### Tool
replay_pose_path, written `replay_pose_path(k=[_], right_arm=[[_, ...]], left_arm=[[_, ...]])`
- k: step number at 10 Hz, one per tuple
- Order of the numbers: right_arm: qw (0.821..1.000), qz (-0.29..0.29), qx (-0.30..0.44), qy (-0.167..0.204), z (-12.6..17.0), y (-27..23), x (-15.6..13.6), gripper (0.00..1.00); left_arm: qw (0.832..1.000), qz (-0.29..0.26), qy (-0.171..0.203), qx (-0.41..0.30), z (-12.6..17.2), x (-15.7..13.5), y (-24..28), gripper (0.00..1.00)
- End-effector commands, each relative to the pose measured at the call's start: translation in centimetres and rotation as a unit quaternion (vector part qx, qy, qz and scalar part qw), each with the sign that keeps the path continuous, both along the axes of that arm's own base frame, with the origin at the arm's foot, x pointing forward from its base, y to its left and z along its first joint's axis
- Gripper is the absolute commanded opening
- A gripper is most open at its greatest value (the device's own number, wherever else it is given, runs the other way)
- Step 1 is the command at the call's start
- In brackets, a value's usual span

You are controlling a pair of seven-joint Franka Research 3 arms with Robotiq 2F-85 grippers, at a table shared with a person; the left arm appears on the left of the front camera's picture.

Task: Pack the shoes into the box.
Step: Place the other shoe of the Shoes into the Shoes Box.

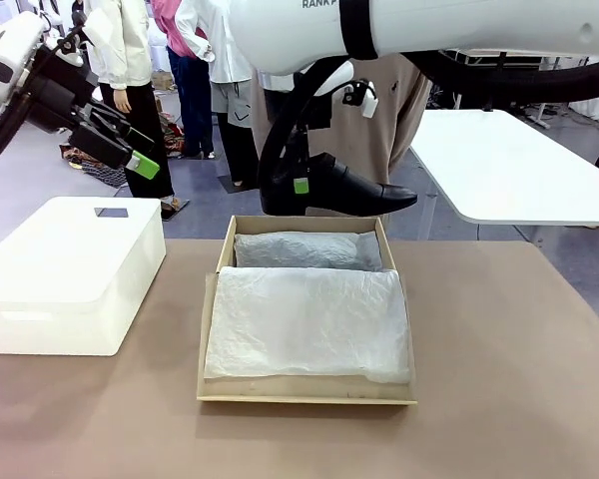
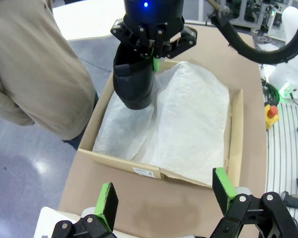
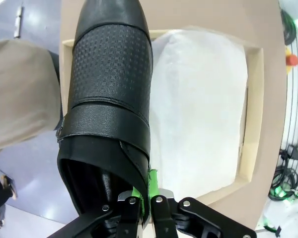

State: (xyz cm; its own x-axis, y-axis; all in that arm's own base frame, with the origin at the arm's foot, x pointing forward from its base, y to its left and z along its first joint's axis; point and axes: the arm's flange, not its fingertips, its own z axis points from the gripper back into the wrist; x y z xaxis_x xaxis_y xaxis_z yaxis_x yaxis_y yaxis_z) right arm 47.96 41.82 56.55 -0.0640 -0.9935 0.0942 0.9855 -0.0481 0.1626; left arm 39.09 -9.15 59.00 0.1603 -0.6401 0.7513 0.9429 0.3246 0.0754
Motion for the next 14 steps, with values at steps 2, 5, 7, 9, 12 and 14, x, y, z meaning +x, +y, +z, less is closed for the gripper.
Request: replay_pose_path(k=[2, 5, 7, 9, 12, 14], right_arm=[[0.999, -0.017, 0.033, -0.008, -1.0, 1.3, -0.7, 0.00], [0.998, -0.004, 0.054, -0.010, -2.8, 2.2, -1.2, 0.00], [0.998, 0.008, 0.058, -0.004, -4.0, 2.3, -1.6, 0.00], [0.999, 0.008, 0.051, 0.008, -4.9, 2.3, -1.7, 0.00], [0.999, 0.008, 0.042, 0.012, -5.3, 2.9, -1.0, 0.00], [0.999, 0.008, 0.042, 0.012, -5.3, 2.9, -1.0, 0.00]], left_arm=[[1.000, -0.010, -0.009, -0.008, 0.0, 0.1, 0.0, 1.00], [1.000, -0.010, -0.009, -0.008, 0.0, 0.1, 0.0, 1.00], [1.000, -0.010, -0.009, -0.008, 0.0, 0.1, 0.0, 1.00], [1.000, -0.010, -0.009, -0.008, 0.0, 0.1, 0.0, 1.00], [1.000, -0.010, -0.009, -0.008, 0.0, 0.1, 0.0, 1.00], [1.000, -0.010, -0.009, -0.008, 0.0, 0.1, 0.0, 1.00]])
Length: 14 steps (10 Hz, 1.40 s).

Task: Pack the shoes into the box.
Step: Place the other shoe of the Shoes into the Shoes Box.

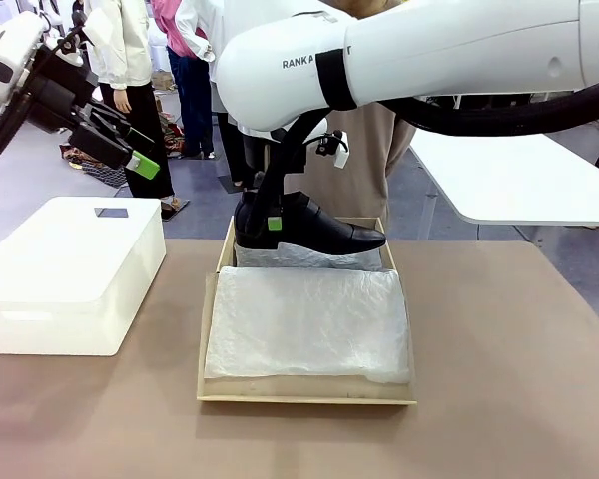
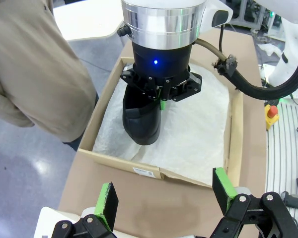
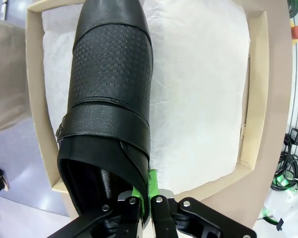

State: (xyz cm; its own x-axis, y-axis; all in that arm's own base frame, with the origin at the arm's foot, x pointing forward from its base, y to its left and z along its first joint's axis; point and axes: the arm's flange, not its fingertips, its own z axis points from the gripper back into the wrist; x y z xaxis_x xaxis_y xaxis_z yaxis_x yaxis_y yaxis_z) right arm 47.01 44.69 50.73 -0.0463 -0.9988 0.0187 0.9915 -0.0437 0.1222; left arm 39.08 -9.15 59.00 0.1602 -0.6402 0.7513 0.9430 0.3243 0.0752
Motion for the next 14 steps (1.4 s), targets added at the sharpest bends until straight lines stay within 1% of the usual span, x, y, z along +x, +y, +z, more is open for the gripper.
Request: replay_pose_path(k=[1, 3, 6, 10, 14], right_arm=[[1.000, 0.000, 0.003, -0.007, 0.5, 0.0, 0.0, 0.00], [1.000, -0.008, -0.003, 0.002, -0.7, 0.2, 0.4, 0.00], [1.000, -0.013, -0.005, -0.004, -2.0, 0.7, 1.3, 0.00], [1.000, -0.016, -0.001, 0.001, -3.0, 0.7, 1.5, 0.00], [1.000, -0.008, -0.004, -0.016, -4.3, 1.3, 1.2, 0.00]], left_arm=[[1.000, -0.010, -0.009, -0.008, 0.0, 0.1, 0.1, 1.00], [1.000, -0.010, -0.009, -0.008, 0.0, 0.1, 0.1, 1.00], [1.000, -0.010, -0.009, -0.008, 0.0, 0.1, 0.1, 1.00], [1.000, -0.010, -0.009, -0.008, 0.0, 0.1, 0.1, 1.00], [1.000, -0.010, -0.009, -0.008, 0.0, 0.1, 0.1, 1.00]])
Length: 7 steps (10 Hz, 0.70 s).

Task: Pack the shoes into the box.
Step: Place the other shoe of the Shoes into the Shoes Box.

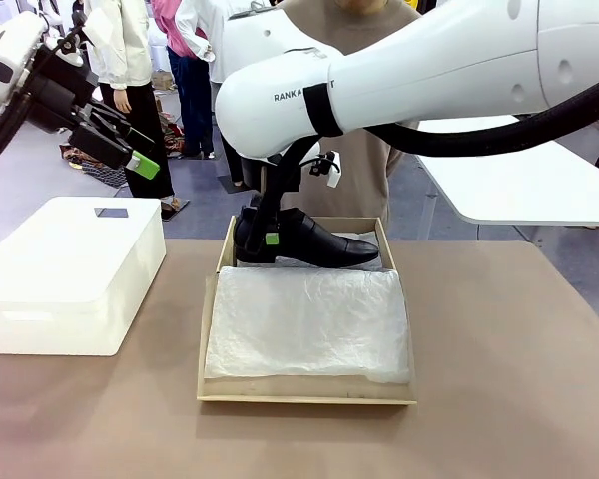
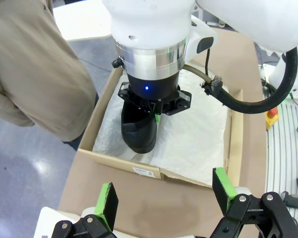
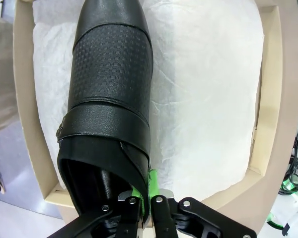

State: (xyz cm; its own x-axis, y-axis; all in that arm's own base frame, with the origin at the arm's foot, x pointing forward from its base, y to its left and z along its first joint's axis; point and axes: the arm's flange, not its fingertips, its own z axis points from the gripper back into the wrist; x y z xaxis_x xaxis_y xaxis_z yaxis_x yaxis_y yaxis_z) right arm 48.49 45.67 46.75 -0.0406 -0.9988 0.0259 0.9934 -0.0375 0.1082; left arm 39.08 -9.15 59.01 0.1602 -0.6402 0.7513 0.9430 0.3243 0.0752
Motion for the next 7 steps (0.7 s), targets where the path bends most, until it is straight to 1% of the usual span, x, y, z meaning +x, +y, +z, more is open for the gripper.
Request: replay_pose_path(k=[1, 7], right_arm=[[1.000, -0.010, -0.002, -0.027, -0.7, 0.5, -0.4, 0.00], [0.999, -0.022, -0.008, -0.031, -3.0, 0.2, 0.1, 0.00]], left_arm=[[1.000, -0.010, -0.009, -0.008, 0.0, 0.1, 0.1, 1.00], [1.000, -0.010, -0.009, -0.008, 0.0, 0.1, 0.1, 1.00]])
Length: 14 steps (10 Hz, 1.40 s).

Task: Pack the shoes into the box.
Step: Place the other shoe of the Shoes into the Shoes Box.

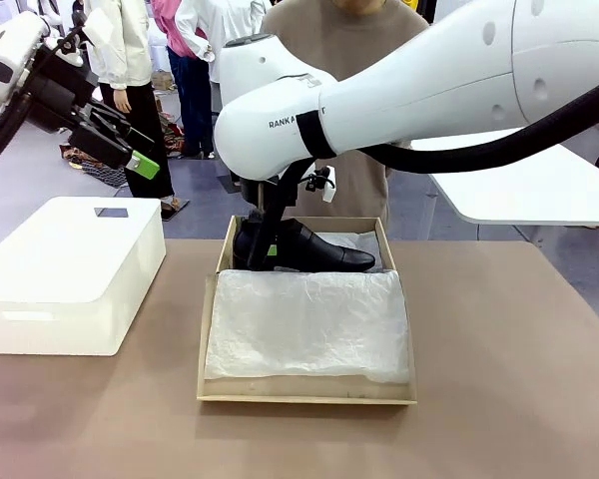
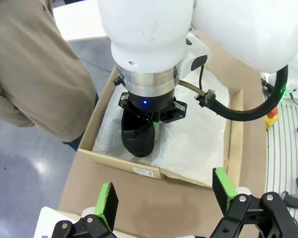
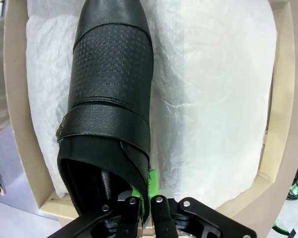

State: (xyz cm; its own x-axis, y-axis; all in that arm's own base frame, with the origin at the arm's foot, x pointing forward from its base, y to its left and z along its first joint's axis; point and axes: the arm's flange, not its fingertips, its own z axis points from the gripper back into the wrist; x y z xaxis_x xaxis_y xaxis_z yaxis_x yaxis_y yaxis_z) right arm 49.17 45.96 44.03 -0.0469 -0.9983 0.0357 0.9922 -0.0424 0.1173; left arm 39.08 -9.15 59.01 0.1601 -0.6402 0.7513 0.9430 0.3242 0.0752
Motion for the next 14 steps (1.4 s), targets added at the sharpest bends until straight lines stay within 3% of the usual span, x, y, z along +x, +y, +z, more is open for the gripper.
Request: replay_pose_path(k=[1, 3, 8, 13, 14], right_arm=[[1.000, -0.015, -0.004, -0.023, -0.7, -0.1, -0.6, 0.00], [1.000, -0.017, -0.007, -0.022, -1.4, -0.2, -0.5, 0.00], [1.000, -0.017, 0.005, 0.026, -1.8, -0.3, -0.5, 0.00], [0.999, -0.024, 0.007, 0.034, -0.3, -0.7, 0.3, 0.99], [0.999, -0.027, 0.007, 0.028, 0.7, -0.8, 0.8, 1.00]], left_arm=[[1.000, -0.010, -0.009, -0.008, -0.1, 0.1, 0.1, 1.00], [1.000, -0.010, -0.009, -0.008, -0.1, 0.1, 0.1, 1.00], [1.000, -0.010, -0.009, -0.008, -0.1, 0.1, 0.1, 1.00], [1.000, -0.010, -0.009, -0.008, -0.1, 0.1, 0.1, 1.00], [1.000, -0.010, -0.009, -0.008, -0.1, 0.1, 0.1, 1.00]])
